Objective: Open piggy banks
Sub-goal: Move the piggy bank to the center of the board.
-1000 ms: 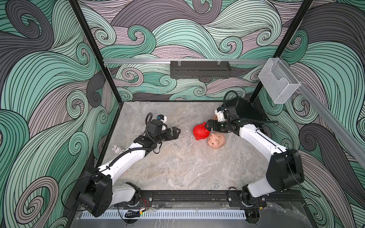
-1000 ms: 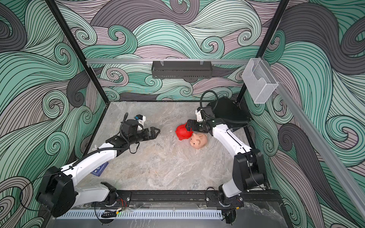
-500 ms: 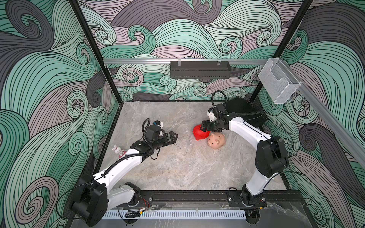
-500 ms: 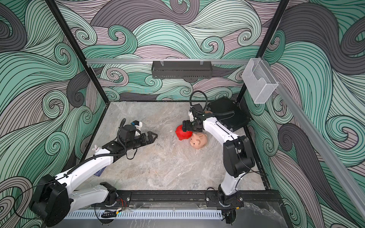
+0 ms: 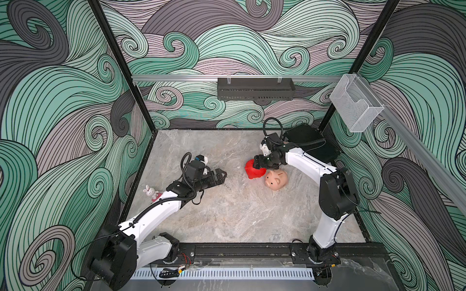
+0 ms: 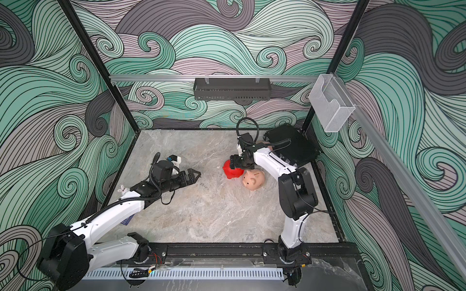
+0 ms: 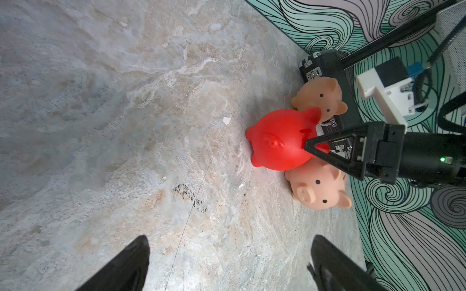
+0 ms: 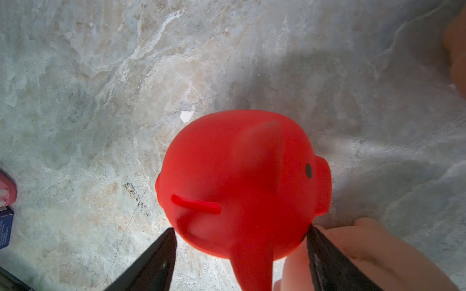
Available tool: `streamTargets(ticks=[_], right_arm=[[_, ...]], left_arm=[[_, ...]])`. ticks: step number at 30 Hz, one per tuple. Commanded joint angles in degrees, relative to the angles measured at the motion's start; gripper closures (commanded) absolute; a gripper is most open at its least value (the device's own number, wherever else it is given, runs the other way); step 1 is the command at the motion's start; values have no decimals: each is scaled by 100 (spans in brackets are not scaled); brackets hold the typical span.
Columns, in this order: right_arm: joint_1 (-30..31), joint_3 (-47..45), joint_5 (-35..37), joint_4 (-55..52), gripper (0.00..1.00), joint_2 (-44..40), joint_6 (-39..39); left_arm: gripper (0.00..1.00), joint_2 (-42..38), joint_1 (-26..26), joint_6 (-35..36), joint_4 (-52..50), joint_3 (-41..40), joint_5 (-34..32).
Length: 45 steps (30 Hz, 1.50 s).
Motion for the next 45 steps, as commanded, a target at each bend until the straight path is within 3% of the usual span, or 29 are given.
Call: streamTargets(ticks=[1,6,12,17,19,24,30,38,45], right_arm=[[347,194,76,-91,21,93,245],[1024,234,129,70,21,61,616],[1509,25,-226,521,21,-246,514],[1285,-590,549,818,22,-1118,182],[1002,-705,519,883,23,-1253,149],[358,-331,-350,889,25,-818,0],[0,560,-1219,805,27,239,87],[-108,1068,-1861,802,30,1013,240],[-44,493,-1990,1203,31,783,604]], left_arm=[[1,-281,14,69,-109,-54,-343],[1,-629,44,71,-405,-211,-1108],[1,-862,178,26,-558,-354,-1249],[1,-621,202,129,-279,-227,-920],[1,-342,202,150,-21,-122,-611],[2,790,155,245,416,540,341],[5,1914,71,-168,1283,922,802],[12,2437,27,-426,1626,1118,928],[12,2339,43,-506,1611,959,832]])
